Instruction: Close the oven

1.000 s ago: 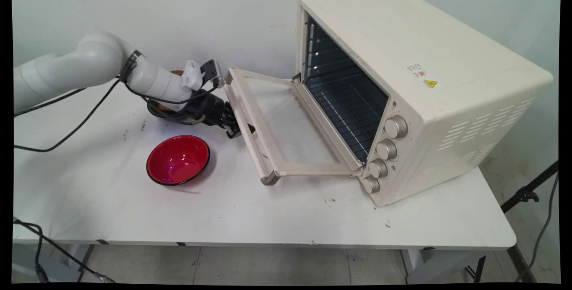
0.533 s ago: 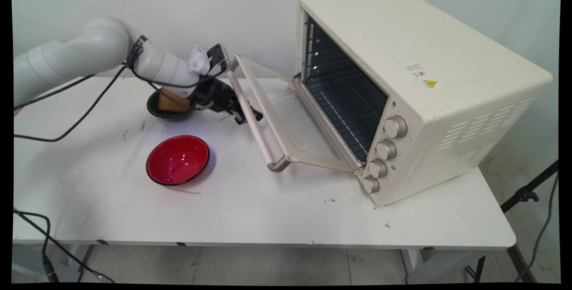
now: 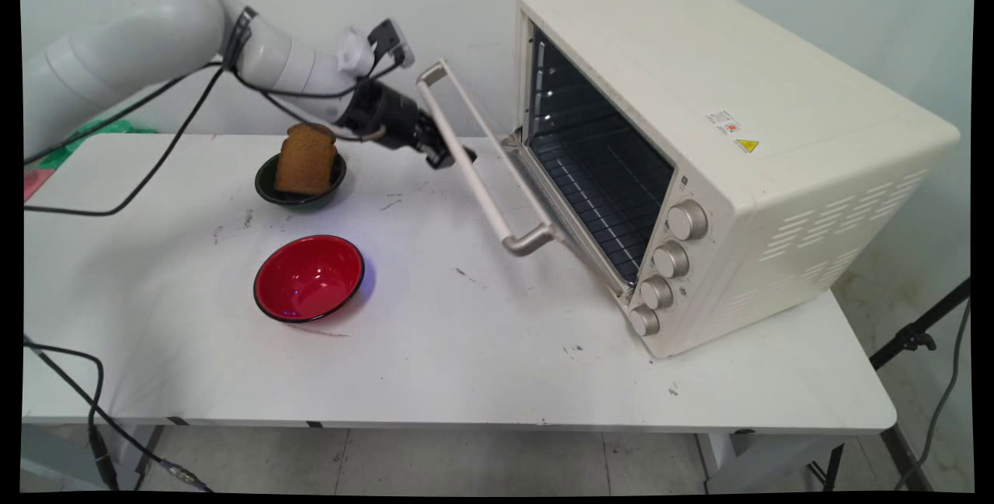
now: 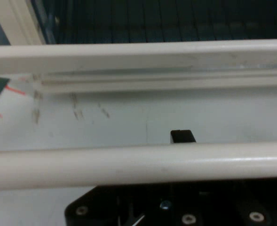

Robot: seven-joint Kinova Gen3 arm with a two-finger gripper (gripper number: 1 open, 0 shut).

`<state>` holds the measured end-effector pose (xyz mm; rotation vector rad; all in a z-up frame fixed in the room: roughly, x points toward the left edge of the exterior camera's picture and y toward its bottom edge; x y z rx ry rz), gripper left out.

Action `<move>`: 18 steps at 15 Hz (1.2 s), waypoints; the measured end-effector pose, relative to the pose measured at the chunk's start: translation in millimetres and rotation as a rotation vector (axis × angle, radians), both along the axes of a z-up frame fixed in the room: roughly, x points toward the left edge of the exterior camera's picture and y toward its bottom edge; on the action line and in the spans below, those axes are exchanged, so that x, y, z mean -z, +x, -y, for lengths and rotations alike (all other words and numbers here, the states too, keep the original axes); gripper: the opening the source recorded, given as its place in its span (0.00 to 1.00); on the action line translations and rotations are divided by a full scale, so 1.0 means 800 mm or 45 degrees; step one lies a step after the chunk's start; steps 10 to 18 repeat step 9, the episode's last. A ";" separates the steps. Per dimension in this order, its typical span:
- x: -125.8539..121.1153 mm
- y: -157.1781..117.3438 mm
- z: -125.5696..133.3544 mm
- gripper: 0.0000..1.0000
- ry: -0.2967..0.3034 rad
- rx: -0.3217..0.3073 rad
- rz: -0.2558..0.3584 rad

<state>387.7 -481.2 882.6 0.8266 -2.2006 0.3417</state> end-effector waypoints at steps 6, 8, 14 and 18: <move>-0.044 -0.010 0.022 0.00 -0.038 -0.017 -0.056; -0.057 -0.011 0.027 0.00 -0.048 -0.020 -0.071; -0.062 -0.010 0.028 0.00 -0.053 -0.021 -0.078; -0.062 -0.010 0.028 0.00 -0.053 -0.021 -0.078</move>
